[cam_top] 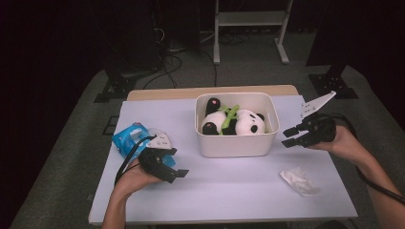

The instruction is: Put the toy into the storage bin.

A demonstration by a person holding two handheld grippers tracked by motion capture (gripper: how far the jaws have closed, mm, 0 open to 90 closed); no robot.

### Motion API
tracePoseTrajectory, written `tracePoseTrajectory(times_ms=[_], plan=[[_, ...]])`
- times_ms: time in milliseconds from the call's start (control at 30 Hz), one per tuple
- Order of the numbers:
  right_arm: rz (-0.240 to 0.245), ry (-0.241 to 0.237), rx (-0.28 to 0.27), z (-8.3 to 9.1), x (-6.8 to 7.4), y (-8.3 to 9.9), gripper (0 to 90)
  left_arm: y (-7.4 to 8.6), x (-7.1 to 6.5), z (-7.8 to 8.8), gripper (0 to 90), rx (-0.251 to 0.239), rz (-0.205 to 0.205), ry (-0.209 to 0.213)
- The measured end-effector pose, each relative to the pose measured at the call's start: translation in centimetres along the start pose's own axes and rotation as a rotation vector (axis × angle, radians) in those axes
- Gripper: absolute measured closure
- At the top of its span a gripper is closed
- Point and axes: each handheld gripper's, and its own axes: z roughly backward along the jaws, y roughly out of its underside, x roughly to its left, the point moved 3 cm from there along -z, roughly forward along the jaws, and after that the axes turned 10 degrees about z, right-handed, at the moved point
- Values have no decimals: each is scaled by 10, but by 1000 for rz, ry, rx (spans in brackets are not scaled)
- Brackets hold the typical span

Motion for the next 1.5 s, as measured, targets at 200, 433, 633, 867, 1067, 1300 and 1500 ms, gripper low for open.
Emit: tracePoseTrajectory(times_ms=[200, 433, 633, 867, 1067, 1300, 1500], plan=[[-23, 10, -24, -3, 4, 16, 517, 0, 0, -1, 96, 7, -5, 2], [-56, 23, -47, -7, 8, 35, 510, 1, 0, -2, 96, 7, -1, 1], [-78, 32, -63, -10, 10, 47, 506, 0, 0, -3, 96, 5, -3, 1], [-100, 37, -68, -16, 15, 59, 491, 1, 0, -3, 96, 9, -1, 1], [-126, 42, -84, -20, 19, 68, 472, 1, 1, -3, 95, 7, -1, -7], [-141, 46, -110, -22, 25, 76, 466, 1, 0, -3, 96, 5, -1, -6], [-159, 44, -129, -26, 30, 84, 460, 1, 0, -4, 96, 4, 1, -6]])
